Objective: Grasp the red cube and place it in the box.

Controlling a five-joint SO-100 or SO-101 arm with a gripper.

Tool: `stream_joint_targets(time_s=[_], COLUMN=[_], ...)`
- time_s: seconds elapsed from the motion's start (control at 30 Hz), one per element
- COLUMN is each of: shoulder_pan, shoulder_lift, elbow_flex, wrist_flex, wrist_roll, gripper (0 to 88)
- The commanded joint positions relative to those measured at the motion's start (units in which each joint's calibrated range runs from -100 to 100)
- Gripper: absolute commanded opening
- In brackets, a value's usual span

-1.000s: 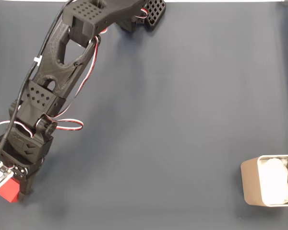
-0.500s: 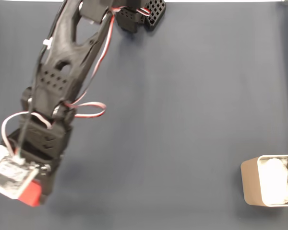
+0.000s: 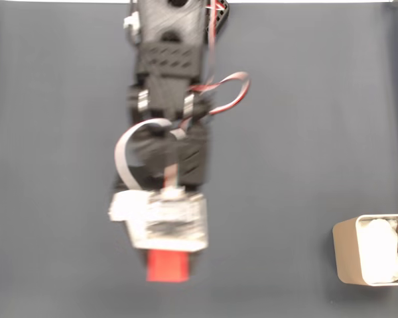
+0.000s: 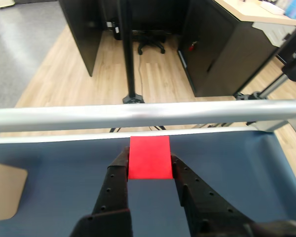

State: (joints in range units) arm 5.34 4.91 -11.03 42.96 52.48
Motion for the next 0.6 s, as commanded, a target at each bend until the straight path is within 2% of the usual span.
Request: stream_joint_targets(time_s=[0.0,0.57], shoulder_pan=[-4.92,-22.95], shoulder_lift=[-7.68,-10.37], elbow_flex=[1.82,6.10], wrist_flex=[0.40,-0.34], wrist_roll=[0.93,2.39], gripper=[0.0,0.0])
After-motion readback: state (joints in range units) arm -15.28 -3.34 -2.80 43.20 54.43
